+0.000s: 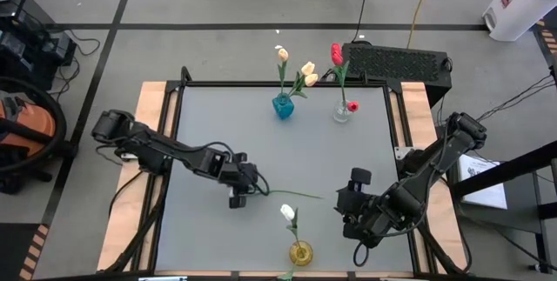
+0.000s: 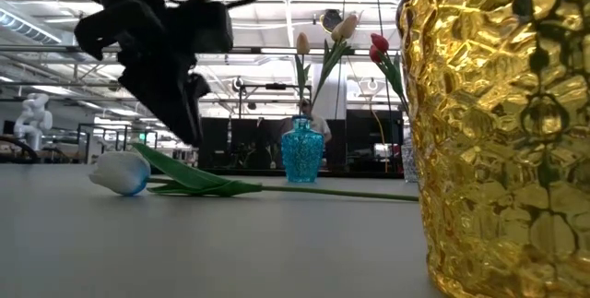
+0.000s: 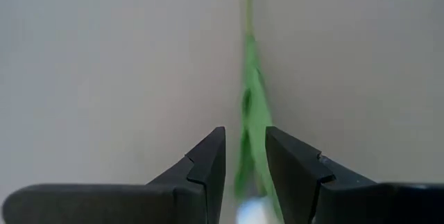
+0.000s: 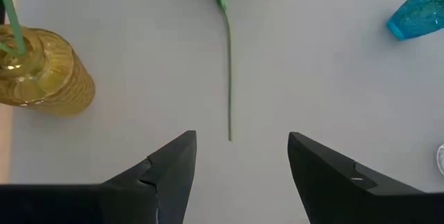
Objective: Sort flowers into vase by color
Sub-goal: Put the white flower into the yellow vase
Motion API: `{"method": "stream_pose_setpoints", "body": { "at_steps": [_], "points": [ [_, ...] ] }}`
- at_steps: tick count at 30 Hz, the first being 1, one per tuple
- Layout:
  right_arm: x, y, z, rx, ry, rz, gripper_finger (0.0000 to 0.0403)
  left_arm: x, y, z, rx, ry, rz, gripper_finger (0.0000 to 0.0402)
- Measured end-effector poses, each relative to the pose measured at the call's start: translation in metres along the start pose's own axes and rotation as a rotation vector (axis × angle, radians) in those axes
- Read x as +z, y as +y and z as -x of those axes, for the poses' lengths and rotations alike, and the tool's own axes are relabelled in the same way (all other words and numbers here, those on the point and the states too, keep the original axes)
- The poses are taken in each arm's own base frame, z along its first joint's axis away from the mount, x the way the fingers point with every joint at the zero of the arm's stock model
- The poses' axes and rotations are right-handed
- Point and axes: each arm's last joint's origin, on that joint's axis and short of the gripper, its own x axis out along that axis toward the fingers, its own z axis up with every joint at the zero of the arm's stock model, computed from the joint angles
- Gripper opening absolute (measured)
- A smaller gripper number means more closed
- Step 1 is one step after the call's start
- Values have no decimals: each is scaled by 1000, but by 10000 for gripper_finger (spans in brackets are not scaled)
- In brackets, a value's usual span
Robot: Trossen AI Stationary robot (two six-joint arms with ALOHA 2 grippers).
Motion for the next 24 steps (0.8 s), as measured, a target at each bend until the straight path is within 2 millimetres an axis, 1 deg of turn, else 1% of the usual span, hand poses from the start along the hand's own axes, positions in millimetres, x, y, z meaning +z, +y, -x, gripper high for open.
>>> {"method": "stream_pose_setpoints", "body": {
  "at_steps": [6, 10, 13, 18, 24],
  "points": [
    [0, -1, 0, -5, 3, 14, 219, -3, -1, -13, -28, 46, 35, 109],
    [0, -1, 0, -6, 3, 14, 219, 2, -3, -17, -19, 47, 39, 109],
    [0, -1, 0, -5, 4, 15, 219, 10, -4, -17, -8, 22, 23, 109],
    [0, -1, 0, -5, 4, 16, 219, 18, -8, -18, -12, 12, 15, 109],
    [-1, -1, 0, -5, 6, 42, 219, 16, -10, -28, -8, 43, 23, 109]
  ]
}}
